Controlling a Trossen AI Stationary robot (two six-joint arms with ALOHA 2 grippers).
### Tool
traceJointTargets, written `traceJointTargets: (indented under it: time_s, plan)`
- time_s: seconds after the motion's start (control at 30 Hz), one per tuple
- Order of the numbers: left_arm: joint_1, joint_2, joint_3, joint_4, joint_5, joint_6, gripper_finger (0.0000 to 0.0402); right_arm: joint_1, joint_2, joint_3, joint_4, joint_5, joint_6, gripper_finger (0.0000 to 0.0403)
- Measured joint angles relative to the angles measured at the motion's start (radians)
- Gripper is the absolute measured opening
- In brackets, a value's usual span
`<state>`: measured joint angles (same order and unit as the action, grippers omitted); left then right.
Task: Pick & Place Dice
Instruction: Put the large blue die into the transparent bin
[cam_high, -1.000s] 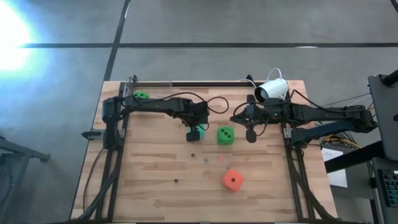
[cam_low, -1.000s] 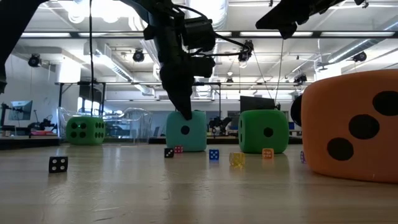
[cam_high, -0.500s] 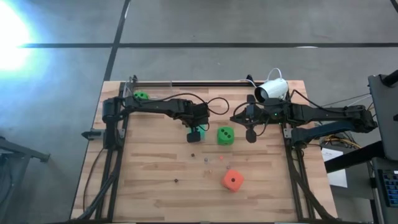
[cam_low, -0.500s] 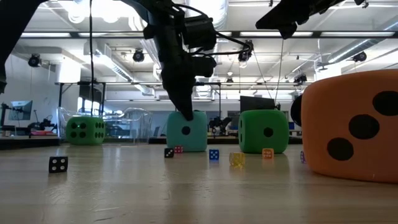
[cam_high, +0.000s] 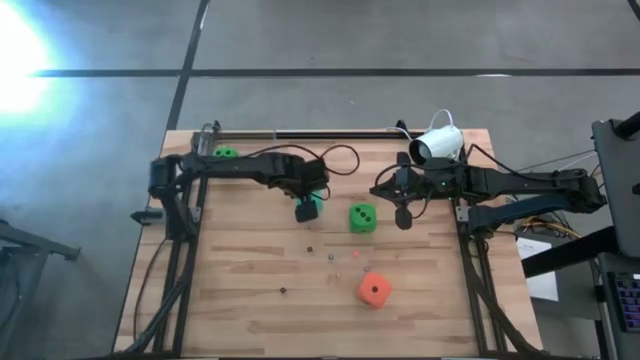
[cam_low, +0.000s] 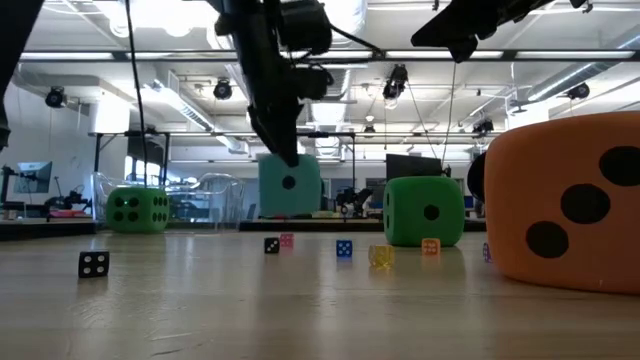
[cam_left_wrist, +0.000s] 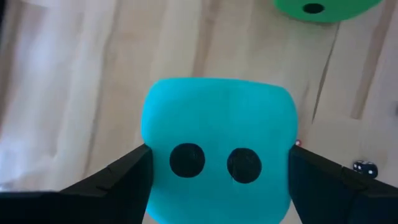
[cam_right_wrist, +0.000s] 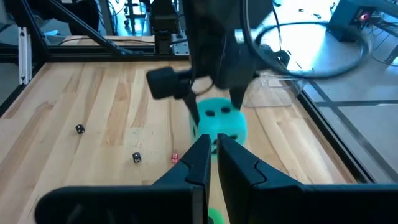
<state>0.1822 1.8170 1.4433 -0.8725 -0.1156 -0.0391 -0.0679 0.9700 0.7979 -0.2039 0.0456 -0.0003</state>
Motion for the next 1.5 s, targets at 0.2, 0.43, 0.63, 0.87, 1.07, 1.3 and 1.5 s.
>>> traceJointTargets:
  time_s: [0.2,0.43,0.63,0.87,1.07,1.3,1.5]
  plan:
    - [0.0,-0.115,0.002,-0.104,-0.068,-0.089,0.0307,0.0,0.0,0.0,0.0,0.0,0.0,0.0027]
    - [0.01,-0.27,0.002,-0.276,-0.194,-0.262,0.0306,0.0,0.0,0.0,0.0,0.0,0.0,0.0027]
    - [0.051,-0.383,0.001,-0.457,-0.294,-0.498,0.0307,0.0,0.0,0.0,0.0,0.0,0.0,0.0027]
    - [0.121,-0.473,-0.073,-0.544,-0.312,-0.625,0.0304,0.0,0.0,0.0,0.0,0.0,0.0,0.0027]
    - [0.18,-0.517,-0.148,-0.547,-0.316,-0.642,0.0305,0.0,0.0,0.0,0.0,0.0,0.0,0.0027]
    - [0.251,-0.528,-0.162,-0.547,-0.323,-0.613,0.0304,0.0,0.0,0.0,0.0,0.0,0.0,0.0027]
    - [0.354,-0.529,-0.205,-0.528,-0.334,-0.615,0.0303,0.0,0.0,0.0,0.0,0.0,0.0,0.0027]
